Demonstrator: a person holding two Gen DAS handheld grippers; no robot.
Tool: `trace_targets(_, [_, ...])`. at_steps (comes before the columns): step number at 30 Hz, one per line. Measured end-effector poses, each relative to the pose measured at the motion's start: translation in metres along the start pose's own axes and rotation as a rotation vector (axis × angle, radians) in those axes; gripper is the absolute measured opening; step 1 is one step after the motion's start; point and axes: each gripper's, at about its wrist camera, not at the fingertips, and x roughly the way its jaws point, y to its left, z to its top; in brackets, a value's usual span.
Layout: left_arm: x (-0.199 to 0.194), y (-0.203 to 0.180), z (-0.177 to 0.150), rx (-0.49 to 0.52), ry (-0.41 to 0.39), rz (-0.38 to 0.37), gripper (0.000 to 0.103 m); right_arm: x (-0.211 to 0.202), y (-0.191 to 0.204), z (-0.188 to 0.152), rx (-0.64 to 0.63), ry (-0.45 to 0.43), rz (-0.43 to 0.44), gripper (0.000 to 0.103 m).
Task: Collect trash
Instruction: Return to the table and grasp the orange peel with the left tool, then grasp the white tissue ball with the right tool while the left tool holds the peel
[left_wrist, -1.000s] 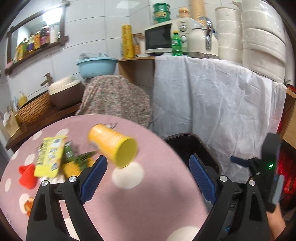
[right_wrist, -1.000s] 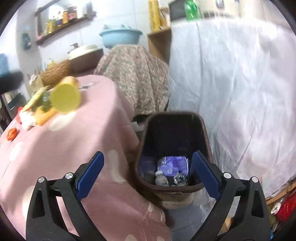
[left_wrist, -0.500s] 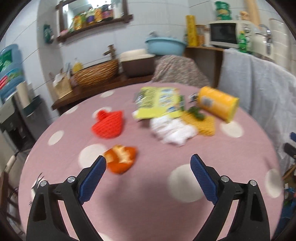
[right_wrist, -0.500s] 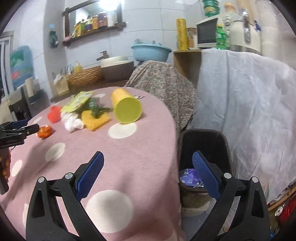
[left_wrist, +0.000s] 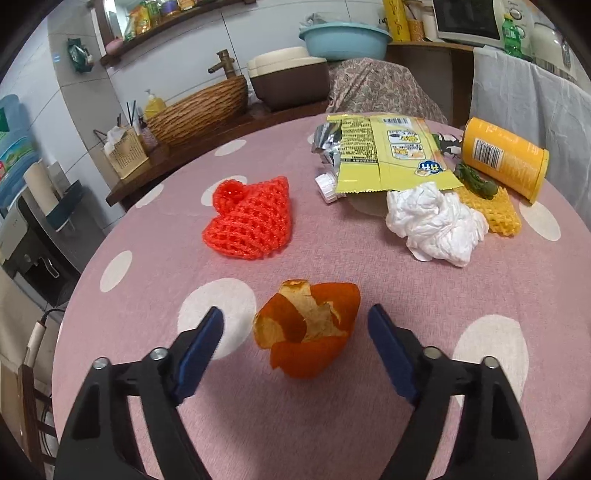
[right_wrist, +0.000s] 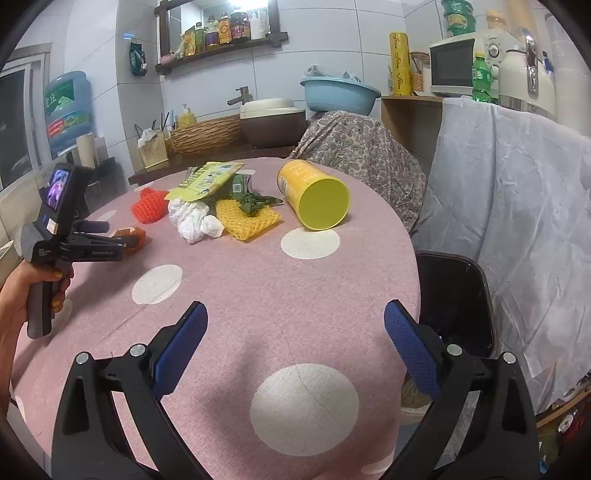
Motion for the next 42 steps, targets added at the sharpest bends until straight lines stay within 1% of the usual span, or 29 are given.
trace_targets(1, [0.002,-0.001,0.001,0.0,0.005,-0.008,0.068,-0.001,0.0,0.0,0.002,-0.001,-0.003,0.095])
trace_targets(2, [0.005,-0.001,0.001,-0.002,0.013,-0.016,0.067,-0.001,-0.001,0.001,0.003,-0.001,-0.004,0.095])
trace_targets(5, [0.009,-0.001,0.001,-0.01,0.025,-0.021,0.055,-0.002,-0.001,0.004,0.008,-0.007,-0.003,0.095])
trace_targets(7, [0.007,0.002,0.0,-0.031,0.02,-0.027,0.045,-0.003,-0.001,0.004,0.009,-0.011,-0.003,0.095])
trace_targets(8, [0.005,0.003,0.0,-0.041,0.016,-0.034,0.042,-0.003,-0.001,0.005,0.009,-0.011,-0.001,0.095])
trace_targets(10, [-0.001,0.007,-0.001,-0.07,0.003,-0.049,0.032,-0.002,-0.001,0.007,0.008,-0.012,0.003,0.095])
trace_targets(13, [-0.007,0.011,-0.002,-0.103,-0.007,-0.066,0.028,0.0,0.001,0.01,0.007,-0.015,0.015,0.095])
trace_targets(19, [-0.023,0.015,-0.01,-0.168,-0.039,-0.109,0.026,0.008,0.015,0.021,-0.03,-0.004,0.047,0.095])
trace_targets(23, [-0.041,0.016,-0.015,-0.204,-0.072,-0.145,0.026,0.023,0.029,0.031,-0.059,0.024,0.111,0.095])
trace_targets(26, [-0.051,0.013,-0.019,-0.207,-0.088,-0.158,0.026,0.041,0.049,0.043,-0.108,0.063,0.169,0.095])
trace_targets(29, [-0.057,0.01,-0.024,-0.204,-0.097,-0.149,0.026,0.061,0.073,0.054,-0.175,0.095,0.203,0.095])
trace_targets(31, [-0.059,0.007,-0.027,-0.198,-0.098,-0.143,0.026,0.079,0.092,0.062,-0.233,0.121,0.218,0.091])
trace_targets(32, [-0.059,0.008,-0.028,-0.2,-0.097,-0.145,0.026,0.091,0.101,0.066,-0.262,0.138,0.221,0.086])
trace_targets(33, [-0.059,0.009,-0.03,-0.204,-0.096,-0.149,0.026,0.099,0.107,0.069,-0.281,0.147,0.219,0.083])
trace_targets(35, [-0.06,0.01,-0.033,-0.211,-0.093,-0.152,0.026,0.118,0.119,0.076,-0.315,0.175,0.214,0.08])
trace_targets(40, [-0.059,0.014,-0.036,-0.221,-0.088,-0.154,0.026,0.159,0.143,0.089,-0.385,0.215,0.149,0.077])
trace_targets(42, [-0.059,0.014,-0.036,-0.22,-0.089,-0.154,0.026,0.171,0.147,0.091,-0.397,0.228,0.12,0.07])
